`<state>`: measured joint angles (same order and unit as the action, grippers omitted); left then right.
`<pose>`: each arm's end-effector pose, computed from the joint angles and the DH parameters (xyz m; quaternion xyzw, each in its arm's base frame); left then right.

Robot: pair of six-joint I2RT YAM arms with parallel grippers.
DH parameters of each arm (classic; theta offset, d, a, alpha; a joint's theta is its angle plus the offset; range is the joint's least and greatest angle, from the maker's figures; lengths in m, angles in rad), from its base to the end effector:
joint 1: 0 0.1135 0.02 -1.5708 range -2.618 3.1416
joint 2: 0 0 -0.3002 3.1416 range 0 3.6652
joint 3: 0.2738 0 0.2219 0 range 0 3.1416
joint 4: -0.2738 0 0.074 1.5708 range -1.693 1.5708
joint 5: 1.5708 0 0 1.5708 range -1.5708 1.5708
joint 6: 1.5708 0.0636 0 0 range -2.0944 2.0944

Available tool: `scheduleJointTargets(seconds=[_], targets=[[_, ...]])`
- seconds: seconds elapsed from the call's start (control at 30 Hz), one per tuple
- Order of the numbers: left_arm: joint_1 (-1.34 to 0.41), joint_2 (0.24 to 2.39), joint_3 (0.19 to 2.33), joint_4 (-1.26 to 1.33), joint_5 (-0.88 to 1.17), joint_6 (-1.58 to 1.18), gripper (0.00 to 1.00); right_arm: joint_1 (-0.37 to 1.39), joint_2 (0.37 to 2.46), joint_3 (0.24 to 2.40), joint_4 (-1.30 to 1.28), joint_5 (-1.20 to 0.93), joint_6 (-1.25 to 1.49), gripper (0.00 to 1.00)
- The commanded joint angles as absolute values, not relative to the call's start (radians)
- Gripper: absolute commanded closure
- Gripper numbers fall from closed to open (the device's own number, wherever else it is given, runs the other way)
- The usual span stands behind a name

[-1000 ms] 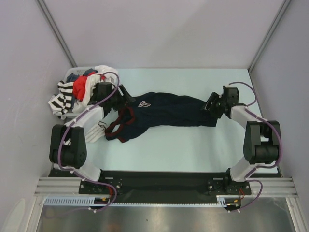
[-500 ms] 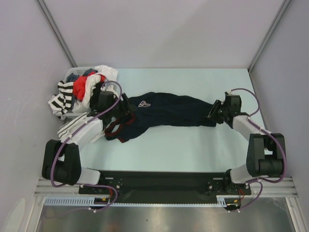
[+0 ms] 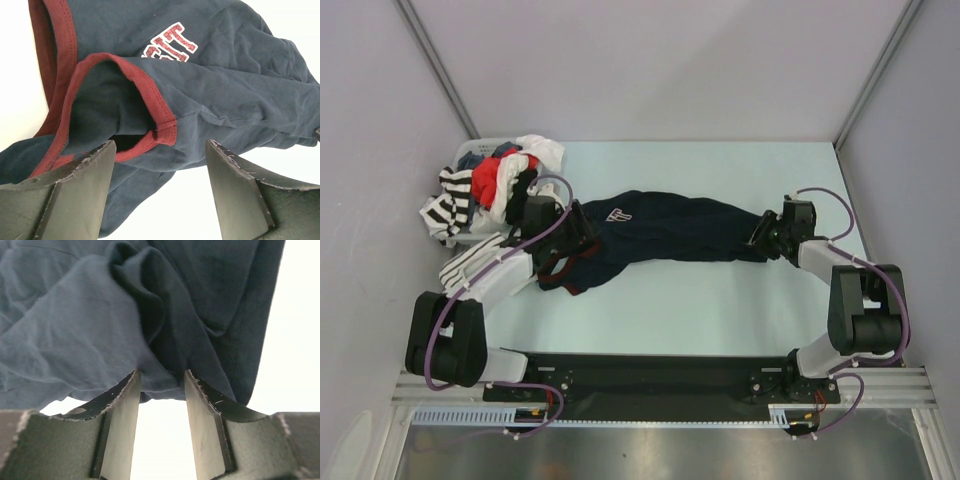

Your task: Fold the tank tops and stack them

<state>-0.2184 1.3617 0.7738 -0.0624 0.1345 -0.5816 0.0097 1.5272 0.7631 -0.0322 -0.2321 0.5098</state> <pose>0.2693 -0.0685 0.2556 -0.1321 0.8846 -0.2280 0.3847 0.2976 0.0175 0.2118 0.1852 0.9019 0.2000 0.3350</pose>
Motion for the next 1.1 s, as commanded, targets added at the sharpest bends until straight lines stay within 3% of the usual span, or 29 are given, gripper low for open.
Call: scheduleJointTargets(seconds=[0.0, 0.07, 0.1, 0.33, 0.5, 0.57, 0.87, 0.93, 0.97, 1.07], targets=[[-0.221, 1.327, 0.770, -0.020, 0.130, -0.560, 0.23, 0.006, 1.539, 0.749, 0.021, -0.203, 0.534, 0.55], [-0.219, 1.322, 0.773, -0.026, 0.129, -0.557, 0.23, 0.008, 1.532, 0.736, 0.031, -0.192, 0.535, 0.53], [-0.219, 1.321, 0.775, -0.028, 0.123, -0.557, 0.22, 0.008, 1.529, 0.733, 0.038, -0.190, 0.535, 0.48], [-0.221, 1.341, 0.779, -0.023, 0.127, -0.557, 0.23, 0.008, 1.595, 0.742, 0.084, -0.221, 0.563, 0.51], [-0.221, 1.347, 0.779, -0.026, 0.120, -0.549, 0.23, 0.008, 1.597, 0.750, 0.098, -0.244, 0.574, 0.71], [-0.221, 1.348, 0.778, -0.029, 0.115, -0.548, 0.23, 0.008, 1.565, 0.742, 0.091, -0.235, 0.571, 0.75], [-0.244, 1.384, 0.801, -0.054, 0.077, -0.531, 0.23, 0.008, 1.465, 0.730, 0.038, -0.186, 0.531, 0.69], [-0.252, 1.385, 0.805, -0.057, 0.072, -0.531, 0.24, 0.008, 1.460, 0.727, 0.043, -0.189, 0.535, 0.76], [-0.253, 1.387, 0.807, -0.060, 0.069, -0.531, 0.24, 0.009, 1.459, 0.729, 0.044, -0.196, 0.535, 0.88], [-0.261, 1.390, 0.815, -0.069, 0.060, -0.529, 0.24, 0.008, 1.466, 0.735, 0.041, -0.201, 0.529, 0.89]])
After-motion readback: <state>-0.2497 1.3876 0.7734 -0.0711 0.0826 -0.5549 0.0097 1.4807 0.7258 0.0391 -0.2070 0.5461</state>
